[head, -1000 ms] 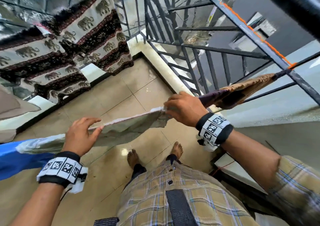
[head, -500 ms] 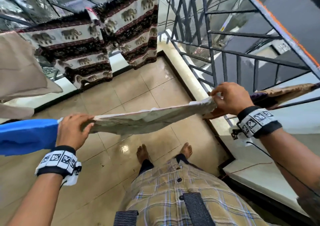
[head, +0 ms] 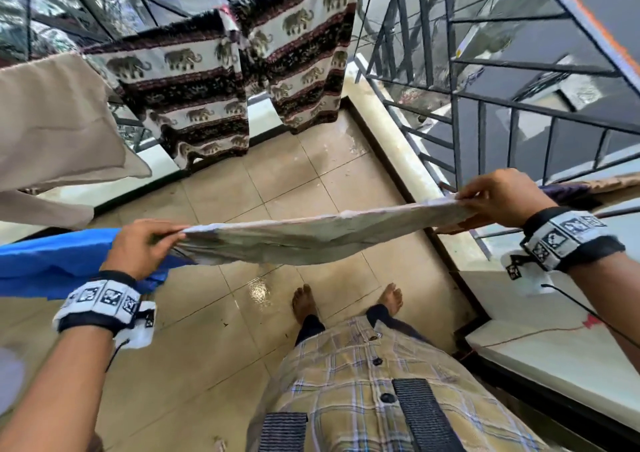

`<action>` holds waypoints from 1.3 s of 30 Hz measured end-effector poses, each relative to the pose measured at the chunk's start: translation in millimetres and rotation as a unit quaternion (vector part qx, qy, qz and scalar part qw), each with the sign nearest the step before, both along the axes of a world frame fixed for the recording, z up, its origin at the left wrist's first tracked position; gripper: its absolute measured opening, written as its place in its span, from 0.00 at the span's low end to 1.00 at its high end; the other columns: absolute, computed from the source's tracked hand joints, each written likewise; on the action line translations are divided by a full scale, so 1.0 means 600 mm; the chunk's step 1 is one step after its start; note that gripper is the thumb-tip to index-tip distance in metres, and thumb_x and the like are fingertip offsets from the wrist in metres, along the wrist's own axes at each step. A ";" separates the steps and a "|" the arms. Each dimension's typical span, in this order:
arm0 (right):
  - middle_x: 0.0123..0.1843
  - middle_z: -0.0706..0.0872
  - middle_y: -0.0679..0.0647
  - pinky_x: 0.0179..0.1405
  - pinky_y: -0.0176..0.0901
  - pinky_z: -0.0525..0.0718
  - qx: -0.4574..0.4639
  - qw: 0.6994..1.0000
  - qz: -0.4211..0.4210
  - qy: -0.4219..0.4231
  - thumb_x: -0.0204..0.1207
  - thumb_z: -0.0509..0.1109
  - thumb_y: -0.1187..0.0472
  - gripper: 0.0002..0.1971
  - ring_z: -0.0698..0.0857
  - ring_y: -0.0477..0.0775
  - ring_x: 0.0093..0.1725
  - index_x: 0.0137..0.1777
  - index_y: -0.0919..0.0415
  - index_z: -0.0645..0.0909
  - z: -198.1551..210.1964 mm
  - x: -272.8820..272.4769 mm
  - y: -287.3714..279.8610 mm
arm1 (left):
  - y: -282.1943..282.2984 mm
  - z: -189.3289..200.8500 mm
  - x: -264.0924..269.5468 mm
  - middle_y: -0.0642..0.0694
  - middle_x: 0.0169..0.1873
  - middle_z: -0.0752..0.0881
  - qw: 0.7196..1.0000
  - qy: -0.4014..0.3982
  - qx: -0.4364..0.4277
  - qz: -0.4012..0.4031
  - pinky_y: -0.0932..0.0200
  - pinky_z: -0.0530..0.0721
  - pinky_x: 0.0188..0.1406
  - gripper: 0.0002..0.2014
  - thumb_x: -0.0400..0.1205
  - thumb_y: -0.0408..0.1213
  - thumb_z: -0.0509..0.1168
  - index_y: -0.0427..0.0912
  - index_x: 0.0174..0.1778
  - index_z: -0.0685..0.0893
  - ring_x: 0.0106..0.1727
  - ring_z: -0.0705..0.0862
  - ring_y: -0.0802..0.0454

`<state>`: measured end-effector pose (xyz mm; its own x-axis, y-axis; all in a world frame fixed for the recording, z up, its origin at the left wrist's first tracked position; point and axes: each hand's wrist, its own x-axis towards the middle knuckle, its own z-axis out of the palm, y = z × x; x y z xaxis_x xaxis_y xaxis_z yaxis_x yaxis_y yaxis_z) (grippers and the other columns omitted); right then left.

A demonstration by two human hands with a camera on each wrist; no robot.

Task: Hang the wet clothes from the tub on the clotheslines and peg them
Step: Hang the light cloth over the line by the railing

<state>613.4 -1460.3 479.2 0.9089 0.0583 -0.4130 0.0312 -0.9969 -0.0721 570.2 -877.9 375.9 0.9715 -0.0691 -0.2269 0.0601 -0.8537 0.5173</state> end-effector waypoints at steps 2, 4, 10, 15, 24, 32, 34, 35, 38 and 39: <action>0.45 0.93 0.58 0.45 0.48 0.81 -0.003 1.000 -0.007 -0.009 0.74 0.78 0.57 0.05 0.88 0.65 0.47 0.48 0.52 0.93 0.003 0.001 0.003 | 0.019 0.006 -0.001 0.47 0.47 0.91 0.998 0.024 -0.020 0.056 0.76 0.75 0.50 0.08 0.79 0.32 0.73 0.42 0.53 0.93 0.51 0.85 0.49; 0.46 0.92 0.59 0.45 0.48 0.80 -0.004 1.000 -0.014 -0.007 0.73 0.78 0.59 0.06 0.88 0.65 0.48 0.49 0.53 0.93 0.003 0.002 0.004 | 0.039 0.001 -0.002 0.45 0.46 0.91 0.994 0.052 -0.033 0.089 0.79 0.74 0.49 0.07 0.81 0.33 0.71 0.45 0.53 0.92 0.52 0.85 0.48; 0.45 0.93 0.59 0.46 0.47 0.79 0.021 0.999 -0.036 -0.015 0.72 0.79 0.61 0.06 0.89 0.65 0.48 0.48 0.53 0.93 -0.001 -0.004 0.002 | 0.032 -0.006 0.005 0.42 0.47 0.91 0.995 0.055 0.035 0.075 0.46 0.80 0.54 0.07 0.83 0.36 0.69 0.48 0.53 0.91 0.52 0.86 0.40; 0.42 0.92 0.56 0.45 0.44 0.80 0.079 0.994 -0.064 -0.047 0.70 0.81 0.59 0.04 0.85 0.56 0.40 0.44 0.54 0.93 0.003 -0.003 -0.005 | 0.016 -0.003 0.002 0.42 0.52 0.90 0.997 0.023 0.065 0.028 0.42 0.80 0.57 0.08 0.82 0.36 0.70 0.47 0.56 0.90 0.55 0.83 0.38; 0.33 0.83 0.48 0.41 0.45 0.83 0.116 0.977 -0.086 -0.155 0.75 0.77 0.57 0.02 0.85 0.56 0.36 0.45 0.53 0.90 0.028 0.008 0.032 | 0.019 0.005 0.025 0.43 0.45 0.90 0.999 -0.007 -0.002 0.045 0.48 0.81 0.57 0.03 0.81 0.36 0.72 0.42 0.45 0.91 0.52 0.86 0.40; 0.53 0.90 0.52 0.52 0.52 0.85 0.037 0.989 -0.122 -0.078 0.77 0.68 0.55 0.08 0.86 0.61 0.53 0.52 0.47 0.88 -0.066 0.037 0.049 | -0.007 -0.032 0.073 0.35 0.48 0.88 0.988 0.093 0.068 0.101 0.43 0.81 0.51 0.07 0.86 0.40 0.61 0.45 0.48 0.84 0.49 0.84 0.35; 0.55 0.90 0.49 0.55 0.53 0.86 0.014 0.994 -0.109 -0.002 0.78 0.68 0.50 0.10 0.87 0.60 0.55 0.56 0.45 0.87 -0.079 0.035 0.052 | -0.017 -0.035 0.072 0.36 0.49 0.88 0.985 0.134 0.081 0.066 0.45 0.81 0.51 0.06 0.85 0.38 0.62 0.46 0.47 0.84 0.49 0.83 0.37; 0.55 0.90 0.47 0.55 0.52 0.86 0.012 0.994 -0.106 0.013 0.78 0.69 0.48 0.10 0.87 0.58 0.54 0.56 0.44 0.86 -0.082 0.033 0.051 | -0.022 -0.036 0.069 0.37 0.49 0.87 0.988 0.125 0.078 0.053 0.45 0.81 0.51 0.05 0.85 0.36 0.63 0.44 0.47 0.85 0.49 0.83 0.37; 0.53 0.90 0.46 0.53 0.51 0.85 0.027 0.997 -0.071 -0.007 0.78 0.70 0.47 0.09 0.87 0.56 0.53 0.56 0.44 0.87 -0.077 0.029 0.049 | -0.042 -0.025 0.053 0.39 0.51 0.87 0.998 0.050 0.046 0.005 0.42 0.79 0.55 0.05 0.83 0.33 0.67 0.40 0.52 0.87 0.55 0.82 0.35; 0.53 0.90 0.47 0.52 0.50 0.85 0.047 0.998 -0.048 -0.011 0.78 0.71 0.48 0.10 0.86 0.56 0.53 0.56 0.46 0.87 -0.074 0.027 0.051 | -0.053 -0.020 0.047 0.41 0.52 0.87 0.999 0.032 0.031 -0.018 0.42 0.78 0.56 0.06 0.83 0.34 0.68 0.43 0.53 0.88 0.56 0.82 0.36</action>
